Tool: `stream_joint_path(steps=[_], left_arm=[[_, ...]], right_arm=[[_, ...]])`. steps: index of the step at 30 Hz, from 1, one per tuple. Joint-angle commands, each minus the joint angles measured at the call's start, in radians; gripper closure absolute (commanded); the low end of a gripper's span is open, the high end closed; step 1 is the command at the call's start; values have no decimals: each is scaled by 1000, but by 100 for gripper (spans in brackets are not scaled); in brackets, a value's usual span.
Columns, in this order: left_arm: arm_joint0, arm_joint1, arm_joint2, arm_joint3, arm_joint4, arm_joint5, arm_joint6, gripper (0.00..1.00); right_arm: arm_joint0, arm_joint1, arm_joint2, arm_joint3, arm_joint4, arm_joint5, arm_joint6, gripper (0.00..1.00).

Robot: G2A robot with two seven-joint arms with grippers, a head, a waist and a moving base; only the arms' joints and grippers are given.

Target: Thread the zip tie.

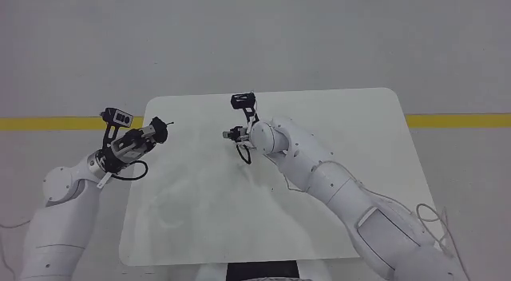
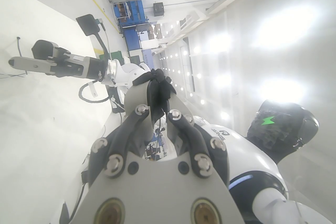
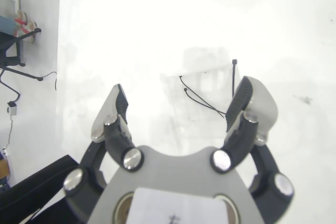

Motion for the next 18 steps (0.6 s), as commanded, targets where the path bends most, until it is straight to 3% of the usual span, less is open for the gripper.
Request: stream_joint_path(steps=[1,14,15,17,18], left_arm=[[0,0,0,0,0,0,0,100],[0,0,0,0,0,0,0,100],[0,0,0,0,0,0,0,100],[0,0,0,0,0,0,0,100],[0,0,0,0,0,0,0,100]], right_arm=[[0,0,0,0,0,0,0,0],[-21,7,38,18,-19,-52,-26,0],[-21,7,38,19,-23,-55,-23,24],[-21,6,37,21,-34,-59,-19,50],[-21,5,34,23,-41,-59,-17,53]])
